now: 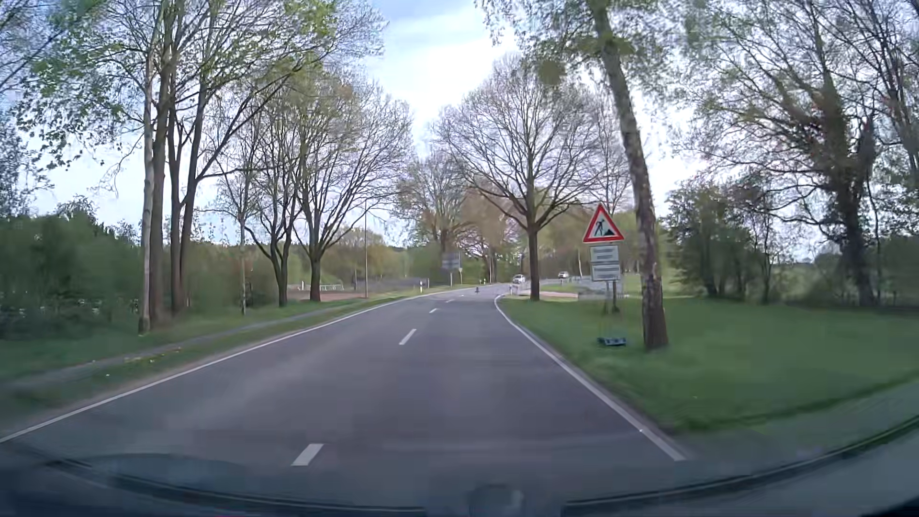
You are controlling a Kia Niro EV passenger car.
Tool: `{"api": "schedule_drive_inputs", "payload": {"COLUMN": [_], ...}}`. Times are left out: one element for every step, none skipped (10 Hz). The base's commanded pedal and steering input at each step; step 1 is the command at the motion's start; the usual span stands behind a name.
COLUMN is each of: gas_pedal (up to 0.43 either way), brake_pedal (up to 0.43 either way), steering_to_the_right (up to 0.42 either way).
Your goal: Follow the waypoints while adhering to traffic rules and regulations
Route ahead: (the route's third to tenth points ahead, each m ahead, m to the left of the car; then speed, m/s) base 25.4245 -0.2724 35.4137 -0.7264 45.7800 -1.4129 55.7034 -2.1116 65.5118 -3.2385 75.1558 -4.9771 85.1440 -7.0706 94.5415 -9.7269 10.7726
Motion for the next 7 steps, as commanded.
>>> {"api": "schedule_drive_inputs", "payload": {"gas_pedal": [0.189, 0.189, 0.189, 0.189, 0.189, 0.189, 0.189], "brake_pedal": [0.000, 0.000, 0.000, 0.000, 0.000, 0.000, 0.000], "steering_to_the_right": [-0.005, -0.003, -0.001, -0.001, 0.000, 0.002, 0.006]}}
